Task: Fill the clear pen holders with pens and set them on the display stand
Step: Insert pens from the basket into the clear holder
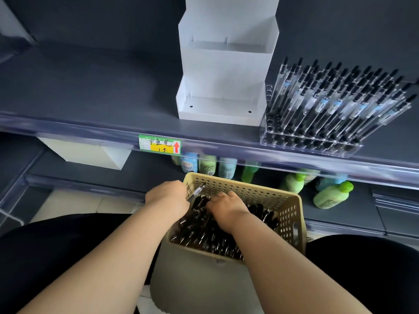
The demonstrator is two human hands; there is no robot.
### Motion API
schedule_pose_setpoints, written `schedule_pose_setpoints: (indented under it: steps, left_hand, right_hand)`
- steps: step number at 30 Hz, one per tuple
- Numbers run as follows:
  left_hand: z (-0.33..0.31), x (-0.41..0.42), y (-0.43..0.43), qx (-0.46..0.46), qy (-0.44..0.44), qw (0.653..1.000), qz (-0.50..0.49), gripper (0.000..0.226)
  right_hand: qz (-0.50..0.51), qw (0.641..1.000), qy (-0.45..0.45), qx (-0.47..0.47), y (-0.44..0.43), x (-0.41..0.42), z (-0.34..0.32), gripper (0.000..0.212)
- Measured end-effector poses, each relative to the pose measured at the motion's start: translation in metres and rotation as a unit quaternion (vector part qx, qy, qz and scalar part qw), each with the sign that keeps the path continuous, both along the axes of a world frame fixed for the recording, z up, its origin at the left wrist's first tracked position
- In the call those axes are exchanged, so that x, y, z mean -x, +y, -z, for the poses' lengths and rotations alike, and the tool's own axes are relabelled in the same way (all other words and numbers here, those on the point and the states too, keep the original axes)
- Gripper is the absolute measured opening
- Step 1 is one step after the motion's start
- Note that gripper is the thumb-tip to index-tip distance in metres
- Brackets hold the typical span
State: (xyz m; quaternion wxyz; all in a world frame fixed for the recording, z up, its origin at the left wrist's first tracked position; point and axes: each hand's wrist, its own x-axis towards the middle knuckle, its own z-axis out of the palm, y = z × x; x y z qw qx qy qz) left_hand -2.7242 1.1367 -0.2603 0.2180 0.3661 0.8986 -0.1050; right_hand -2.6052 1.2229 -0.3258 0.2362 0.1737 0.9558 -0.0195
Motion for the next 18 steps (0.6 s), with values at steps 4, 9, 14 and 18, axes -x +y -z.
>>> schedule_pose_setpoints:
  steps: [4,9,14,18]
  left_hand:
    - [-0.004,0.005,-0.008,-0.041,-0.055,0.997,-0.03,0.027]
    - [-0.005,0.006,-0.012,-0.062,-0.087,0.993,-0.042,0.025]
    - [0.001,0.001,-0.011,-0.065,-0.1,0.992,-0.045,0.022]
    - [0.003,0.0,-0.01,-0.065,-0.101,0.992,-0.043,0.023]
  right_hand:
    - [0.009,0.999,-0.031,-0.015,0.003,0.001,0.0,0.049]
    - [-0.032,0.997,-0.031,-0.057,0.006,0.003,-0.006,0.044]
    - [-0.04,0.996,-0.057,-0.052,0.006,0.005,0.0,0.044]
    - [-0.04,0.996,-0.049,-0.066,0.005,0.003,-0.002,0.048]
